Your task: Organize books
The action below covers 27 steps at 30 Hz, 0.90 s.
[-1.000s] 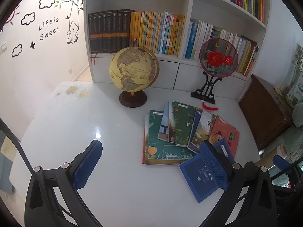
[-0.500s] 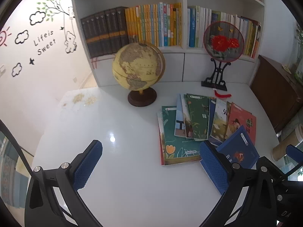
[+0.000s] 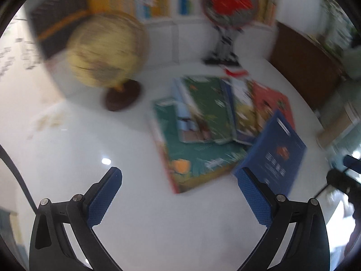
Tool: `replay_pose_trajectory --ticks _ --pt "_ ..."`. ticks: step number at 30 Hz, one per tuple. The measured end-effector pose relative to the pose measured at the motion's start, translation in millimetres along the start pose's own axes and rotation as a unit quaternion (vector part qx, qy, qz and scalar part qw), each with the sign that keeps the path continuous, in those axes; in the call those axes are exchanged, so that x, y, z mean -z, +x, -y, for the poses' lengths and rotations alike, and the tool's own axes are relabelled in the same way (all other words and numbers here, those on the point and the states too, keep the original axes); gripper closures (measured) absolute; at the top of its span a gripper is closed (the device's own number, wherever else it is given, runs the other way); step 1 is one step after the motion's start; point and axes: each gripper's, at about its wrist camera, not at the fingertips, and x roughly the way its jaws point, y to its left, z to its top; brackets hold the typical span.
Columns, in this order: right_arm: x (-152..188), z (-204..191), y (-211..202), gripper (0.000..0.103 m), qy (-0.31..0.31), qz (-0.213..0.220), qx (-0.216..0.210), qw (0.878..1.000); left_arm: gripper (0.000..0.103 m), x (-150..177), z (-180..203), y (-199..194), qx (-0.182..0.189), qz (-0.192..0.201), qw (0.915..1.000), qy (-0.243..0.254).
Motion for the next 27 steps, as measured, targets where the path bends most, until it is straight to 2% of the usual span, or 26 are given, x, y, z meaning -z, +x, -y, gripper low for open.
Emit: replay_pose_trajectory --ticks 2,3,5,7,9,11,13,17,19,21,22,24,26,27 --pt "4.7 26.2 14.6 0.001 0.042 -0.007 -0.02 0.999 0.002 -4.4 12.0 29.5 0.04 -0.021 0.9988 0.02" --pt "7.7 39.3 22.3 0.001 0.063 -0.003 -0.03 0.998 0.006 -5.8 18.2 41.1 0.056 -0.027 0.9977 0.027" --pt "18.1 69.9 42.9 0.001 0.119 0.005 -0.046 0.992 0.016 -10.2 34.6 67.6 0.084 -0.048 0.9946 0.037" --pt "29.2 101.4 69.4 0.005 0.177 -0.003 -0.052 0.983 0.035 -11.0 49.5 89.5 0.109 -0.07 0.991 0.035" --pt "37.6 127.5 91.6 0.022 0.223 -0.019 -0.07 0.972 0.036 -10.6 68.2 113.4 0.116 -0.1 0.9876 0.034" --pt "43.9 151.3 109.4 0.022 0.262 -0.032 -0.085 0.961 0.036 -8.1 84.4 129.1 0.131 -0.11 0.9848 0.031" --pt "44.4 161.2 116.1 0.022 0.265 -0.028 -0.091 0.959 0.036 -7.0 97.0 138.7 0.139 -0.116 0.9829 0.037" --pt "34.3 170.2 128.7 0.022 0.25 -0.04 -0.1 0.962 0.034 -9.6 119.2 157.3 0.105 -0.129 0.9844 0.055" --pt "30.5 178.4 140.7 0.022 0.253 -0.053 -0.118 0.959 0.034 -13.3 125.5 158.4 0.096 -0.12 0.9863 0.06" --pt "25.7 178.5 142.2 0.022 0.248 -0.047 -0.128 0.959 0.033 -16.9 134.0 160.8 0.09 -0.12 0.9863 0.069" --pt "22.2 176.3 144.6 0.021 0.237 -0.046 -0.133 0.961 0.031 -17.9 138.2 161.6 0.092 -0.12 0.9859 0.072" --pt "18.0 174.9 150.4 0.014 0.22 -0.051 -0.154 0.962 0.03 -17.7 146.8 162.6 0.103 -0.119 0.9843 0.079" --pt "13.9 174.0 154.7 0.013 0.217 -0.055 -0.167 0.96 0.03 -15.3 151.6 155.0 0.113 -0.123 0.9817 0.091" --pt "12.8 174.7 156.9 0.013 0.219 -0.058 -0.179 0.957 0.026 -15.5 155.1 157.3 0.119 -0.126 0.9805 0.093"
